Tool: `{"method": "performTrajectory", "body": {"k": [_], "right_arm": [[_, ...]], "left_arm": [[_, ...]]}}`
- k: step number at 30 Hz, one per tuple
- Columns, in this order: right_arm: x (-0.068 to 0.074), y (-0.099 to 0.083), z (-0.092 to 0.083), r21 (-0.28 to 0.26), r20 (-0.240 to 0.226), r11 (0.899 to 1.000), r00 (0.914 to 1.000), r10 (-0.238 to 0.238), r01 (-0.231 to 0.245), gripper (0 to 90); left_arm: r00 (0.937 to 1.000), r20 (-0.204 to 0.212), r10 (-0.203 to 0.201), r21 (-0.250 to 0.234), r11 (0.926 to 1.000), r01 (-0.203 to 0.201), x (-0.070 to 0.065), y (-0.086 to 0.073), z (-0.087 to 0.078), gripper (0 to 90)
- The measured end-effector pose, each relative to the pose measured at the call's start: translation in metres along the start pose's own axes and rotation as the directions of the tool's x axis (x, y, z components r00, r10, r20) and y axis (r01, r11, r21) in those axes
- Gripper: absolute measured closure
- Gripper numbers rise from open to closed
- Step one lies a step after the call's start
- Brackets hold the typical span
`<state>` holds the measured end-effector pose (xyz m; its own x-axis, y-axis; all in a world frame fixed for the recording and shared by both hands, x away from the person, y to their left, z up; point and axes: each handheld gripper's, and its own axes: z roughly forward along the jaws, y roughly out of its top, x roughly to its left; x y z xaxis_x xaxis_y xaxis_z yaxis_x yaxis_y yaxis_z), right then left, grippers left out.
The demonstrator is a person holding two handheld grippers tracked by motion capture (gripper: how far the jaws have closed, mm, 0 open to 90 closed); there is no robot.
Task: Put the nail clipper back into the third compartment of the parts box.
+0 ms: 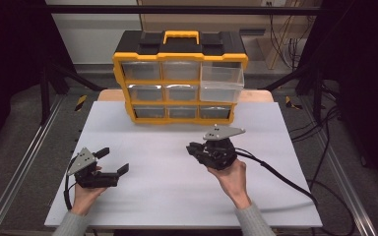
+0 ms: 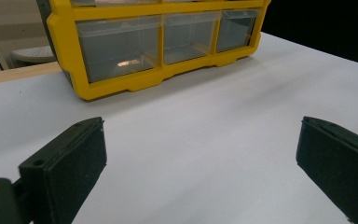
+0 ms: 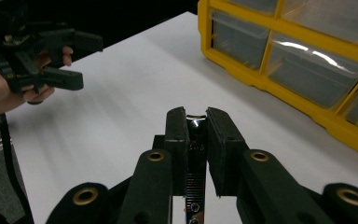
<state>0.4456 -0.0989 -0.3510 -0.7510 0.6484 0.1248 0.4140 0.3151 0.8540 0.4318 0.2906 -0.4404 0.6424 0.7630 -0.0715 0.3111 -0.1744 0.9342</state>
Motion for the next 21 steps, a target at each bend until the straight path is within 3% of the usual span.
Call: {"method": "performTrajectory", "body": {"k": [21], "right_arm": [[-0.023,0.022,-0.039,-0.097,0.058,0.995,0.9981,0.021,-0.015,79.3]], "left_arm": [[1.0,0.001,0.003,0.004,1.0,-0.003,0.0,-0.001,0.001,1.7]]}}
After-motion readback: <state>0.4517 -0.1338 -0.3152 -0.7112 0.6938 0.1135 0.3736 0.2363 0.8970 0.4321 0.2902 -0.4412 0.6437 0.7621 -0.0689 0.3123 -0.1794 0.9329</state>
